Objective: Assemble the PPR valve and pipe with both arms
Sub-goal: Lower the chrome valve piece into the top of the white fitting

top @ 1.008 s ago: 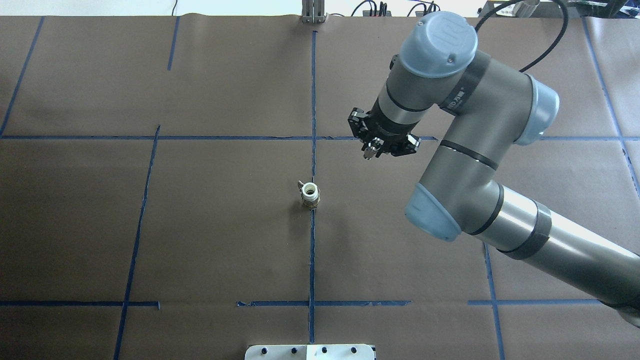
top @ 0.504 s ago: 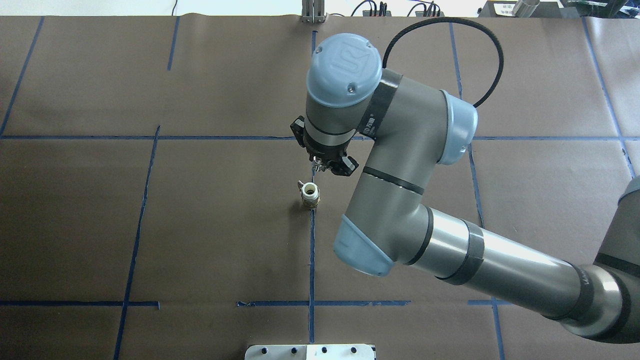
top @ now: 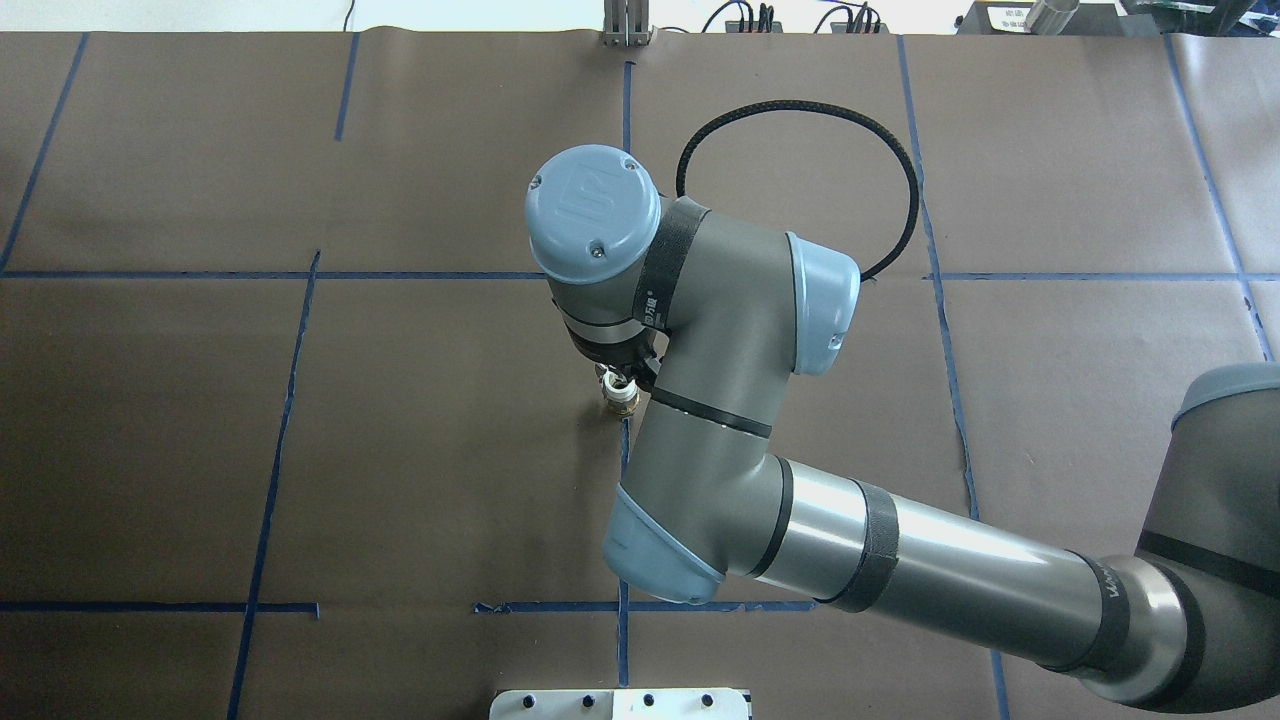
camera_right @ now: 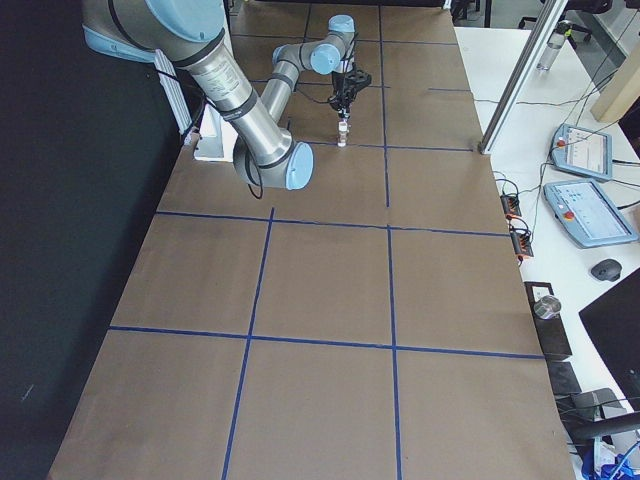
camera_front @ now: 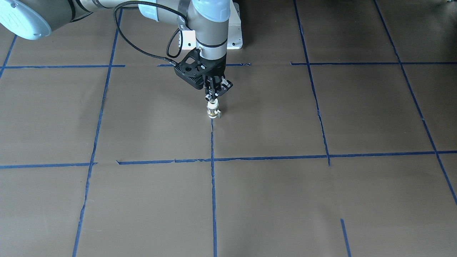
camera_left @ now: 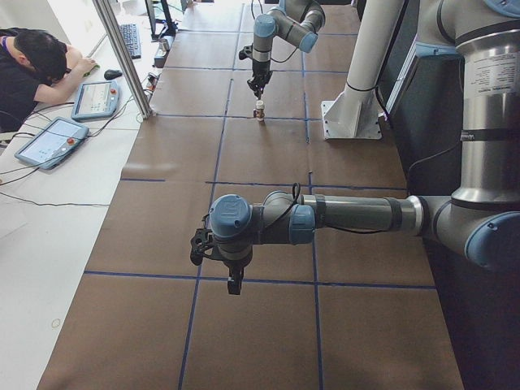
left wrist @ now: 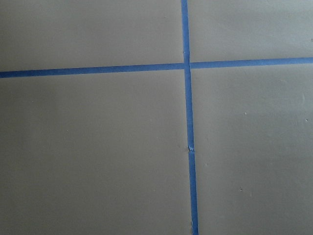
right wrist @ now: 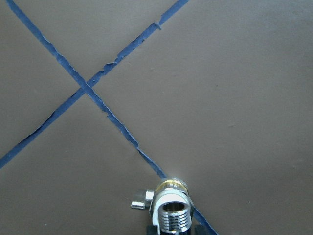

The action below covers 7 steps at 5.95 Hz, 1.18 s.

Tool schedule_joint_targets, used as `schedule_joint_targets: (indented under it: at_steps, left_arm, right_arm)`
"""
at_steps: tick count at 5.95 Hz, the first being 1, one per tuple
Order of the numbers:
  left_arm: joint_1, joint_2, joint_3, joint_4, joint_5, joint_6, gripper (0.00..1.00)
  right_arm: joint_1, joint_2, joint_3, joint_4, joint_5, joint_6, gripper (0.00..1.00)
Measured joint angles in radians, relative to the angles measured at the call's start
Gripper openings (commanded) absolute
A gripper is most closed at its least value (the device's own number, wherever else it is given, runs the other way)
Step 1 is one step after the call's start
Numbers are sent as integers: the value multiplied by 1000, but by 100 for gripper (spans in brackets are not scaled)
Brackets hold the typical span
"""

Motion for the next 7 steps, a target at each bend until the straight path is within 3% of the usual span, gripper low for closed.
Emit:
schedule_joint_targets:
  at_steps: [7]
  left_arm:
    - [0, -3, 0, 0, 0, -1, 100]
  right_arm:
    - [-11, 5, -19, 7, -33, -13, 0]
